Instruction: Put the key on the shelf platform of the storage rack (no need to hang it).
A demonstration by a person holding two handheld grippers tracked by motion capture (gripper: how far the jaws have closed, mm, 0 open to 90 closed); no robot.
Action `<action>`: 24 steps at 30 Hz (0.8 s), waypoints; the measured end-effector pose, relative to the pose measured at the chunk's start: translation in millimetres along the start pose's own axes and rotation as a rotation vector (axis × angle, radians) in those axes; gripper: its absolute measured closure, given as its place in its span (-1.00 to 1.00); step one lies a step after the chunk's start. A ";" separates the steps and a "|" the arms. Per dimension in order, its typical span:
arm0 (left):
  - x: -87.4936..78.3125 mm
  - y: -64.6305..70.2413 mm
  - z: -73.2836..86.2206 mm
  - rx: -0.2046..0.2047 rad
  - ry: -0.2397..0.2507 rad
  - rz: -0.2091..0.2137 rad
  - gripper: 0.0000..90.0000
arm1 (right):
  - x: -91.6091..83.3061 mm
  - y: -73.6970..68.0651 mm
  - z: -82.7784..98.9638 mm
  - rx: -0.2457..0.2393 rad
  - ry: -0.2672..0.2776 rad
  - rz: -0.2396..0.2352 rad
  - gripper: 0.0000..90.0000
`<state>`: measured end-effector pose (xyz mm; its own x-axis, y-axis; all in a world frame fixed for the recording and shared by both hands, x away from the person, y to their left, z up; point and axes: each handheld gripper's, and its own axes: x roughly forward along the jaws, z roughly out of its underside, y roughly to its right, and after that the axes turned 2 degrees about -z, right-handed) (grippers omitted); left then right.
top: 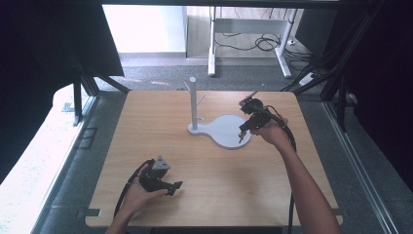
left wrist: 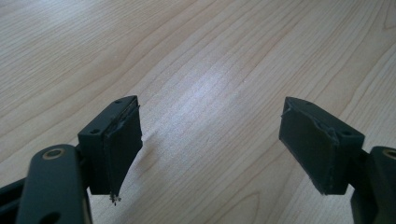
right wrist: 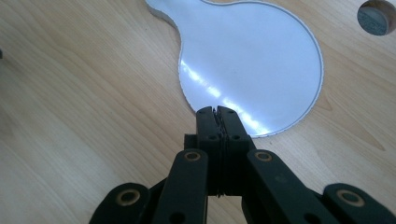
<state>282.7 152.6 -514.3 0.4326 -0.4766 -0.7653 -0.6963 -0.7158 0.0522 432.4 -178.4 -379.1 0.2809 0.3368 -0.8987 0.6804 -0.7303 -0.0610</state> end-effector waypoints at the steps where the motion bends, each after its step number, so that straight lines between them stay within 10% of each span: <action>1: 0.1 -0.1 0.0 0.001 0.000 0.001 -0.52 | 1.1 -0.3 -0.7 -0.001 0.002 0.003 0.99; 24: -3.5 -0.8 -0.4 -0.007 0.009 0.011 -0.52 | 29.6 11.8 -15.4 0.036 -0.024 -0.017 0.99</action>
<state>282.0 154.7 -511.4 0.4300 -0.4886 -0.7592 -0.6968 -0.7143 0.0650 459.2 -167.9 -399.7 0.2533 0.3352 -0.9074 0.6600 -0.7457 -0.0912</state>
